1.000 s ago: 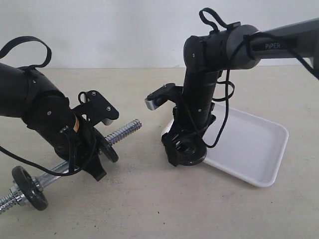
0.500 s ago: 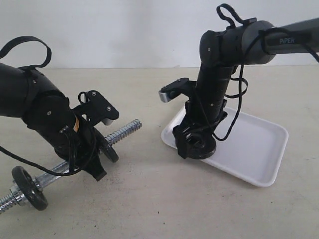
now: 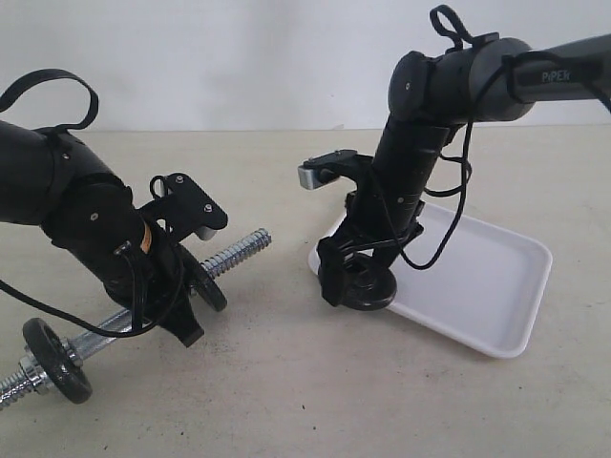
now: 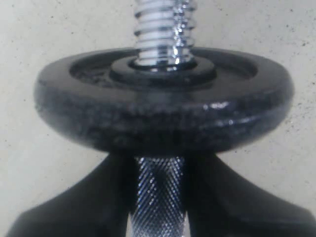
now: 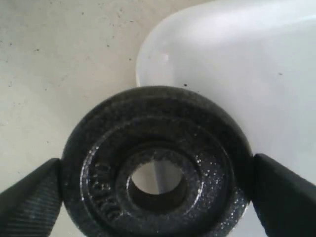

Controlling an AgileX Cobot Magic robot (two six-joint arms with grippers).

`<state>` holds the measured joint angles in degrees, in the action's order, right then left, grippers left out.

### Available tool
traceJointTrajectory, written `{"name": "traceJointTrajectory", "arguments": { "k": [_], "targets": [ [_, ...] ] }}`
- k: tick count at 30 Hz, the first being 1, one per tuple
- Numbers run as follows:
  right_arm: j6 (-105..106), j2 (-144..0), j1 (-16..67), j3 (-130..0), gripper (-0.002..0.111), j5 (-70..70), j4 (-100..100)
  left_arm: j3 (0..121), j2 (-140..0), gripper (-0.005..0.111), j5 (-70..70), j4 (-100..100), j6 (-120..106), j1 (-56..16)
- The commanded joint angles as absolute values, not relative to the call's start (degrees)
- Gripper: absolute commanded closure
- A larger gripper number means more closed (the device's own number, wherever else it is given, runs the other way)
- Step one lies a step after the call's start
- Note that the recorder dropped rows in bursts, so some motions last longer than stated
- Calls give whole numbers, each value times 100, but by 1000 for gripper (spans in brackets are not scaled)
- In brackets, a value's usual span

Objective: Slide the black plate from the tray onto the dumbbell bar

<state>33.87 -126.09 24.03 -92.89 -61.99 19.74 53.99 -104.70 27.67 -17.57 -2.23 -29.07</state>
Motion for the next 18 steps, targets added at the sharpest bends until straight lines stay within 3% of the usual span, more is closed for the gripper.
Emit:
{"name": "traceJointTrajectory", "arguments": {
  "k": [1,13,15,18],
  "targets": [
    [3446,-12454,2389,-9327,108,-6280,1999,5404,-10341,102,2759,-1736,-178,-2942],
    [3507,-12454,2389,-9327,108,-6341,1952,5404,-10341,102,2769,-1736,-178,-2942],
    [3507,-12454,2389,-9327,102,-6341,1941,5404,-10341,102,2780,-1736,-178,-2942],
    [3496,-12454,2389,-9327,84,-6330,1892,5404,-10341,102,2780,-1690,-178,-2942]
  ]
}}
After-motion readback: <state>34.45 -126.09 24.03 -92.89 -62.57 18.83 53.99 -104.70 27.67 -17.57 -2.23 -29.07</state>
